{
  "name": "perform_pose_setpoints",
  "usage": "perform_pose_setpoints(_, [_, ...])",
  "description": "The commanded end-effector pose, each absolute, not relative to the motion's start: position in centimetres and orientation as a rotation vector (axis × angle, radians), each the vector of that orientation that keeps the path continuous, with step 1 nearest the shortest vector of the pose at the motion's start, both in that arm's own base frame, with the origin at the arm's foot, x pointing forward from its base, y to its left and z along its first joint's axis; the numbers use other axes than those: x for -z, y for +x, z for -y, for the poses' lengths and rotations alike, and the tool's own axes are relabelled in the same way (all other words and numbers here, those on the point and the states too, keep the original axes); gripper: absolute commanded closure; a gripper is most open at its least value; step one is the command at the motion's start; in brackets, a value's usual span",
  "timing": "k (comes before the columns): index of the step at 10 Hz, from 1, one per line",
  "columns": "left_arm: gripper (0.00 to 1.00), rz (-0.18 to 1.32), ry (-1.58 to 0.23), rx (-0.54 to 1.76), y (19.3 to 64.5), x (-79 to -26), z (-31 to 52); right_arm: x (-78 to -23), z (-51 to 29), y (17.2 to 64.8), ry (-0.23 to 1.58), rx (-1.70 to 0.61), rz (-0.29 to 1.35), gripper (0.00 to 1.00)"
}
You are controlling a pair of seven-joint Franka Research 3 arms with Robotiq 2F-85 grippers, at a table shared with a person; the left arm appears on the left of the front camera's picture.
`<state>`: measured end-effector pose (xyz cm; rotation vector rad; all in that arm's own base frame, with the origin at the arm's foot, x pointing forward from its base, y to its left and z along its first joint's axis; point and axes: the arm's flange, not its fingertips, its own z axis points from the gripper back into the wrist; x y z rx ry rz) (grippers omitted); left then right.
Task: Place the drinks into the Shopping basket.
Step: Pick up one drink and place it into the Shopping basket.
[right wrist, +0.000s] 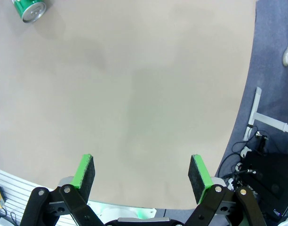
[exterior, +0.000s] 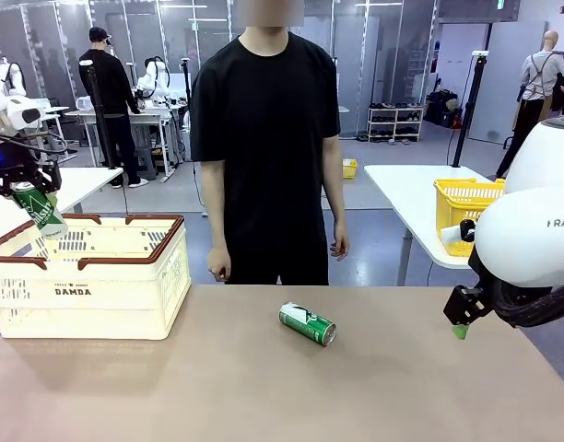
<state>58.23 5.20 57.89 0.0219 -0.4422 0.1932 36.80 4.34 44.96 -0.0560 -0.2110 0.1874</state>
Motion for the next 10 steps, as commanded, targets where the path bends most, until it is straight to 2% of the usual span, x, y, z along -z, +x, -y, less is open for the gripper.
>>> perform_pose_setpoints(1, [0.41, 0.444, 0.001, -0.136, 60.2, -57.3, -5.8, -45.1, -4.3, 36.8, -0.059, -0.192, 0.212, 0.00])
perform_pose_setpoints(3, [0.41, 0.389, 0.020, -0.103, 62.8, -55.5, -6.2, -45.1, -4.3, 36.8, -0.059, -0.192, 0.212, 0.00])
perform_pose_setpoints(10, [0.41, 0.277, -0.046, -0.070, 66.8, -47.1, -9.0, -45.1, -4.3, 36.8, -0.059, -0.192, 0.212, 0.00])
